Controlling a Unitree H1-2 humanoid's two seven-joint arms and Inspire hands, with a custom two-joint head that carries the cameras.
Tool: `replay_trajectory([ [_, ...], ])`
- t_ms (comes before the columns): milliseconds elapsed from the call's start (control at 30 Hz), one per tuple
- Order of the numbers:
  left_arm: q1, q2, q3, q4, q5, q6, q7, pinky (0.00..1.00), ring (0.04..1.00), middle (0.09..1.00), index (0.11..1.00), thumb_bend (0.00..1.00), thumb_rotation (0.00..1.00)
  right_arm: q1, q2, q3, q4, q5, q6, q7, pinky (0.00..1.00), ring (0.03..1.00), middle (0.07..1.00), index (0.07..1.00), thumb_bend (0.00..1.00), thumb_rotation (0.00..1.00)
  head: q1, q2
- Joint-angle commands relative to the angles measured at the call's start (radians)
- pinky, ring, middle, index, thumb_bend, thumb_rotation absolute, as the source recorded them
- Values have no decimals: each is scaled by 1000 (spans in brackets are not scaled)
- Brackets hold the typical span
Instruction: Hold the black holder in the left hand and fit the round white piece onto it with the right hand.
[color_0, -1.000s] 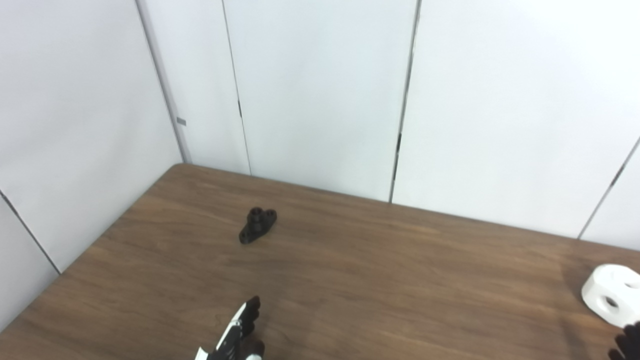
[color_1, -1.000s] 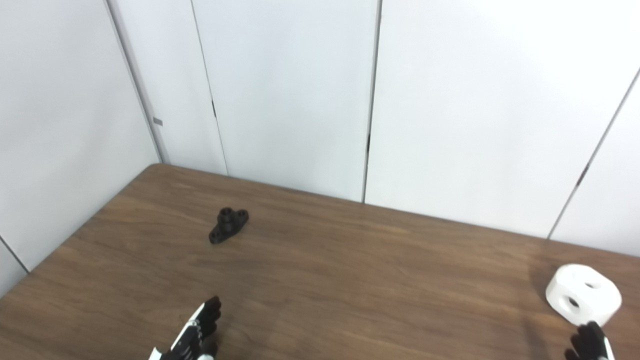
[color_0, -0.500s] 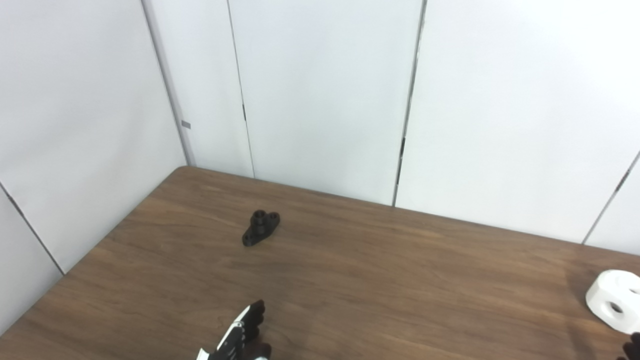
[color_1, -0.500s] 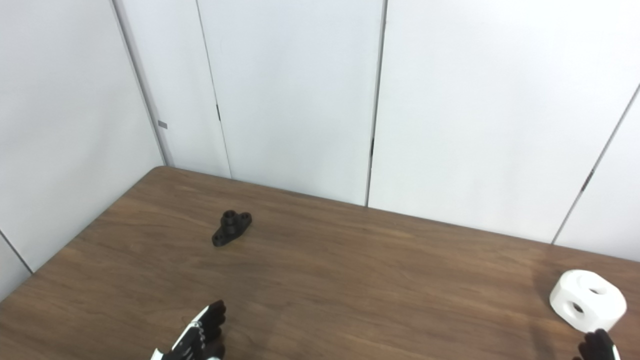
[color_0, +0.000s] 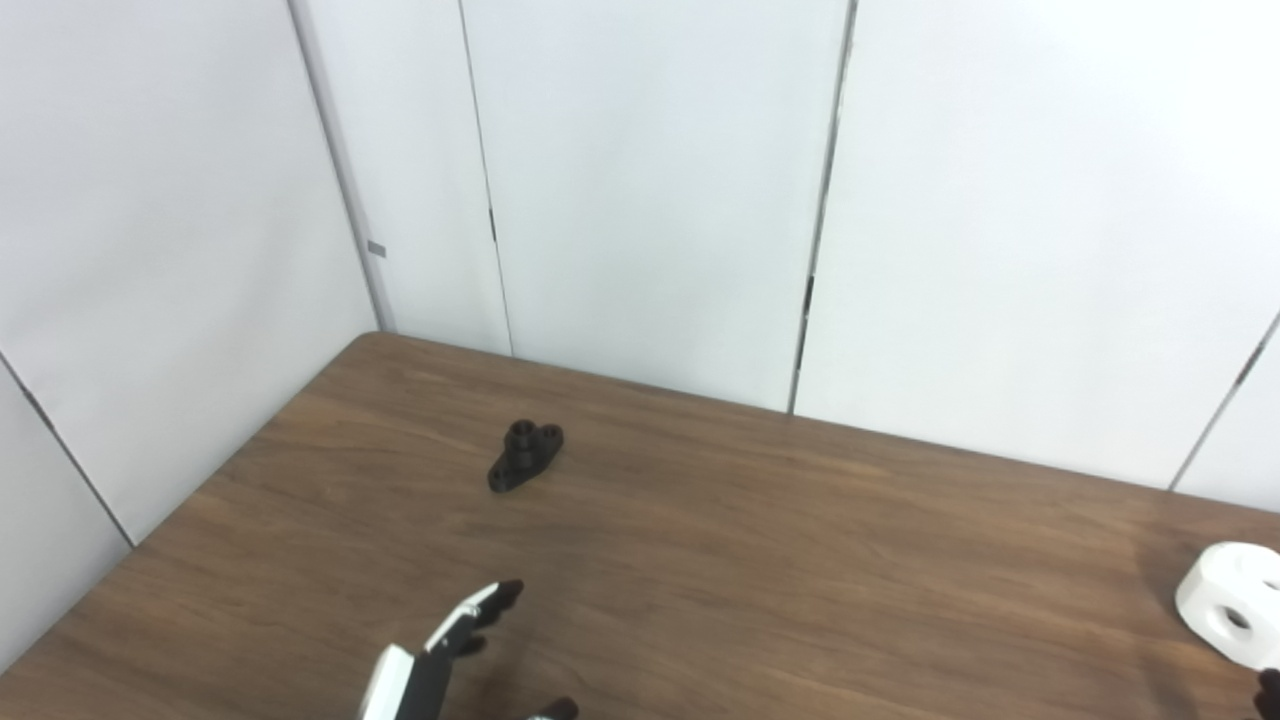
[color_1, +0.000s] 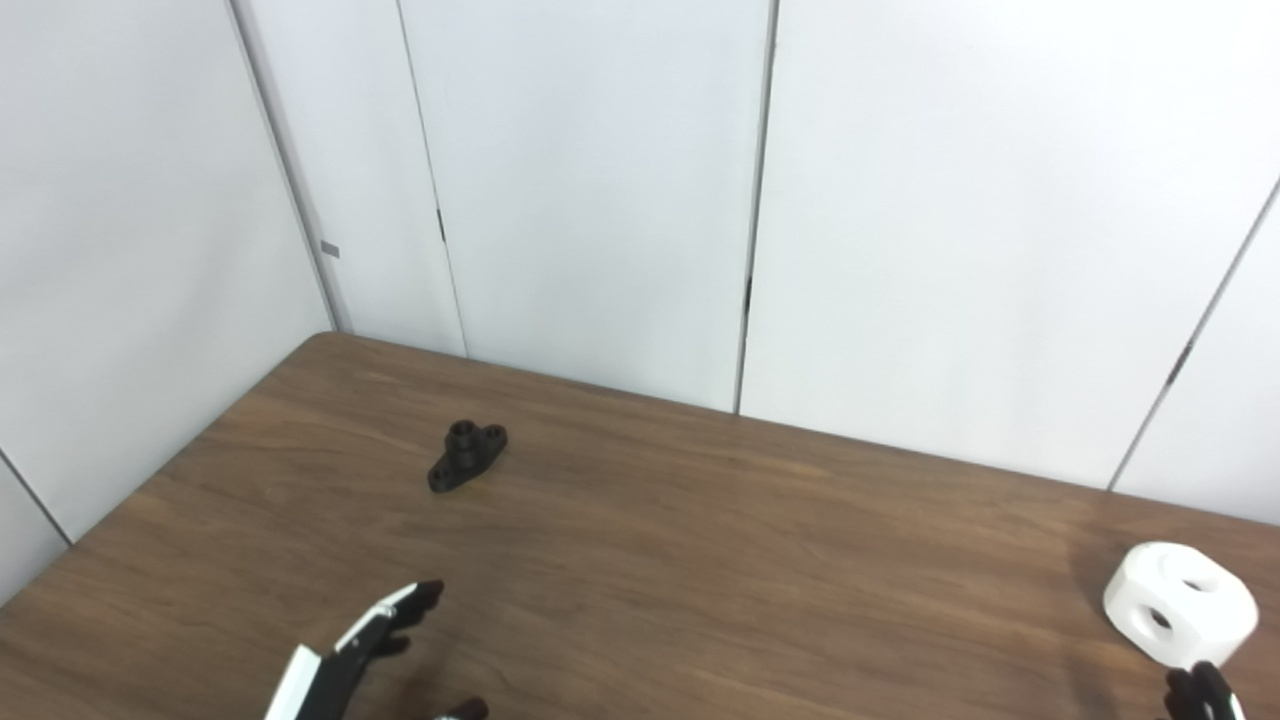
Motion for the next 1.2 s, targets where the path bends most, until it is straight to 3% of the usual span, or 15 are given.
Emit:
replay_trajectory([
  [0, -93, -43, 3, -52, 73, 42, -2, 865, 882, 877, 860, 778, 254, 104, 1, 13, 38, 10, 1, -3, 1000, 1000, 977, 975, 541, 1000, 0, 1],
  [100, -125, -31, 11, -60, 128, 109, -9, 876, 905, 902, 880, 773, 292, 106, 8, 11, 31, 11, 4, -9, 1000, 999, 973, 972, 526, 1000, -4, 3],
  [233, -175, 8, 17, -25, 217, 143, -12, 891, 919, 890, 871, 771, 358, 103, -16, 28, 45, 3, -21, 24, 1000, 1000, 995, 995, 574, 1000, -12, 7],
  [400, -216, 9, 19, -10, 273, 185, -31, 992, 941, 893, 856, 786, 359, 110, -27, 39, 43, -18, -15, 10, 1000, 1000, 1000, 1000, 622, 1000, -18, 12],
  [533, -247, 14, 15, 6, 330, 194, -30, 1000, 934, 885, 835, 812, 382, 115, -30, 46, 39, -24, -5, -10, 1000, 1000, 1000, 1000, 641, 1000, -19, 14],
  [700, -289, 25, 36, 50, 347, 191, -22, 1000, 928, 888, 828, 794, 364, 121, -32, 57, 35, -27, -3, -21, 1000, 1000, 1000, 1000, 635, 1000, -20, 10],
  [1000, -374, 51, 82, 122, 359, 243, -42, 996, 922, 885, 831, 790, 396, 123, -31, 63, 29, -32, 1, -28, 1000, 1000, 1000, 1000, 655, 1000, -20, 13],
  [1167, -409, 60, 107, 157, 349, 264, -50, 944, 923, 881, 825, 799, 410, 126, -30, 64, 22, -23, 5, -27, 1000, 1000, 1000, 1000, 658, 1000, -19, 18],
])
